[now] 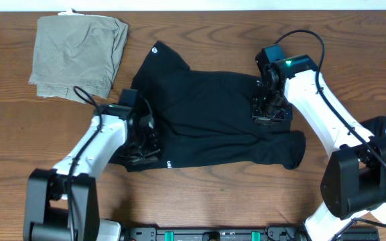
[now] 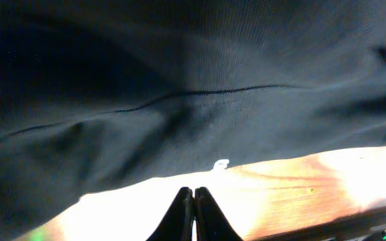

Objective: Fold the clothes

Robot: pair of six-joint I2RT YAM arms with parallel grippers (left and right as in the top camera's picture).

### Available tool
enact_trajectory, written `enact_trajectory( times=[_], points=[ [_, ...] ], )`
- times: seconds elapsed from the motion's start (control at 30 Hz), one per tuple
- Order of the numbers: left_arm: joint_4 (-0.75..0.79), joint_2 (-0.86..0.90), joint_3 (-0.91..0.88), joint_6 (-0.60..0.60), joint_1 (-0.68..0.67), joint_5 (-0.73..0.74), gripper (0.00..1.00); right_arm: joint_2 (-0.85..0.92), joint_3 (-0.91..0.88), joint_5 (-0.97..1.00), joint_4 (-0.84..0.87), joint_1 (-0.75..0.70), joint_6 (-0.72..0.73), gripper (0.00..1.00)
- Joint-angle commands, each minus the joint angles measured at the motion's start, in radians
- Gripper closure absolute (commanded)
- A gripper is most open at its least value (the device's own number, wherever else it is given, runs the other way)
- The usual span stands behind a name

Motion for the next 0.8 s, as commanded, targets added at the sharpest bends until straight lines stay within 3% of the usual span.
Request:
enact_trajectory(
  times=[0.0,0.33,0.77],
  points=[
    [0.033,0.038,-0.013,-0.018,-0.001,0.021,0.94,-0.009,-0.003,-0.004,-0.003,-0.005,-0.014,0.86],
    [0.095,0.178,-0.013,-0.039,0.096,-0.127,0.94,-0.009,-0.003,-0.003,-0.033,-0.005,-0.016,0.85],
    [0.093,0.197,-0.012,0.023,0.373,-0.145,0.94,-0.009,-0.008,-0.016,-0.063,0.041,-0.04,0.8]
  ],
)
